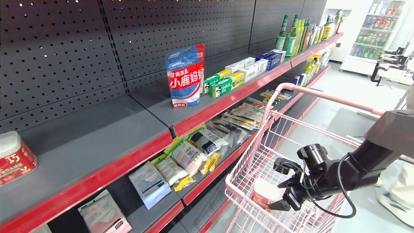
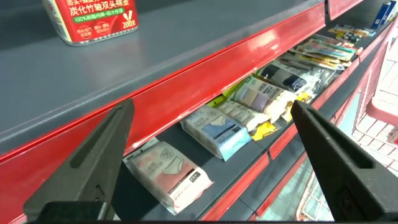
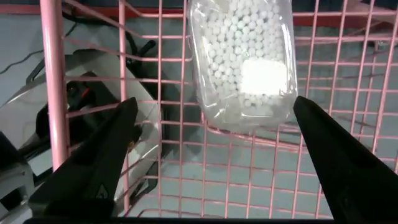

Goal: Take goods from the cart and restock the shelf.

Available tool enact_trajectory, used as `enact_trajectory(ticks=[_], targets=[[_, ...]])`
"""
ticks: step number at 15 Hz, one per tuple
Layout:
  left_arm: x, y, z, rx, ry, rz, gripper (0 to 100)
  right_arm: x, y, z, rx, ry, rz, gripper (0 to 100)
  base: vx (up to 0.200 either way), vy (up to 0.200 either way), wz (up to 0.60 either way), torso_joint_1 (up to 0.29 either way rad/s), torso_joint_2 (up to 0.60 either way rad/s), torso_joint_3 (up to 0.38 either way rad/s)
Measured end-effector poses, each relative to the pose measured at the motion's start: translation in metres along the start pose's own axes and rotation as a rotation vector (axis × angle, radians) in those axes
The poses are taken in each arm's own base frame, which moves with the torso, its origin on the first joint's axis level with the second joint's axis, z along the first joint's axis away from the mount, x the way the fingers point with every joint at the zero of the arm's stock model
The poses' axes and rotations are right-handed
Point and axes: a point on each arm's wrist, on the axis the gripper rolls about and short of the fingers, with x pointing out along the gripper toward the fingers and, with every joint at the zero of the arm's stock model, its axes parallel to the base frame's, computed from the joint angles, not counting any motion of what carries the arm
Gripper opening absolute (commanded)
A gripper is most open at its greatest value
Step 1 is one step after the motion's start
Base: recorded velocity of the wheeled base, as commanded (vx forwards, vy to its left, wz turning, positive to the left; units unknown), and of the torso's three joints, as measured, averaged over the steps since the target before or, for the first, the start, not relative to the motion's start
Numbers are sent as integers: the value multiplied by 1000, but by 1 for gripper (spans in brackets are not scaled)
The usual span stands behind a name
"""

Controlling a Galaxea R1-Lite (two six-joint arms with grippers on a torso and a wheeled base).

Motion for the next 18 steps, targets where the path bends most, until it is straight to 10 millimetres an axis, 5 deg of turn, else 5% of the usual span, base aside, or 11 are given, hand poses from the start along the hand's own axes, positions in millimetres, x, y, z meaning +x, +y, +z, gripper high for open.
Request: enact_trajectory(ticks=[18], targets=[[0,0,0,0,0,0,100,42,-14,24,-41,-58,4,100,0,0,0,0,0,0]])
